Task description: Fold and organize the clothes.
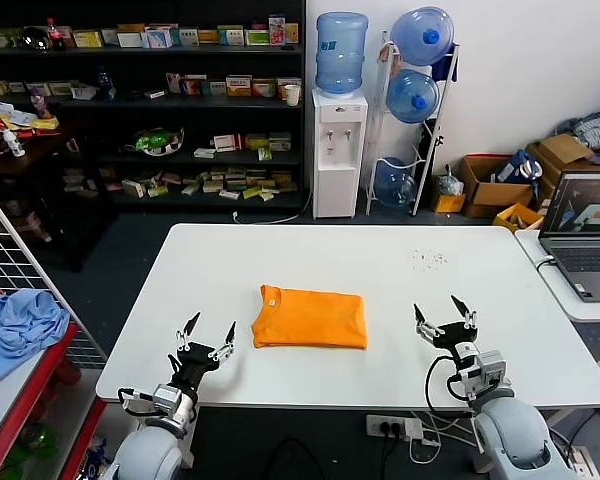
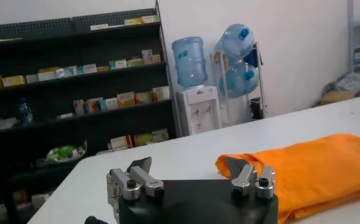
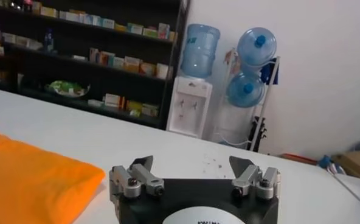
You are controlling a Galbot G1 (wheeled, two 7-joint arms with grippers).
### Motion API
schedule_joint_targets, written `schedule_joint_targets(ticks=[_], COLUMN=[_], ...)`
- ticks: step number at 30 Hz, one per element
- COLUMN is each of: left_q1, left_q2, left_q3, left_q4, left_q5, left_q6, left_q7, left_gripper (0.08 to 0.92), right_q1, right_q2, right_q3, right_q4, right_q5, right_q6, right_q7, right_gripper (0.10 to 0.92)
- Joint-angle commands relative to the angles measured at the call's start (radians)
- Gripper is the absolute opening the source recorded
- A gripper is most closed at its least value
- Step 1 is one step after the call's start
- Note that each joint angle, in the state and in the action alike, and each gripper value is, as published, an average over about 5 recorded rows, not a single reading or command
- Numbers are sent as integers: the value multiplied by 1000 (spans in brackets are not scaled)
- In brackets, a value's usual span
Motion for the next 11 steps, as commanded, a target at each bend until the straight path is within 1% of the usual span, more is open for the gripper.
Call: schedule_joint_targets(ticks=[1, 11], left_q1=[31, 21], left_q2=[13, 12], left_q3=[-66, -63], left_q4=[-21, -28], left_q5=[70, 59], left_q6=[18, 25], left_q7=[33, 29], left_gripper=[823, 823], right_q1=[-16, -12], right_q2=[61, 65], right_q3=[64, 54], right_q4=[35, 37], right_q5=[-21, -25], right_q6=[-61, -76], right_q7=[-31, -30], right_gripper=[823, 823])
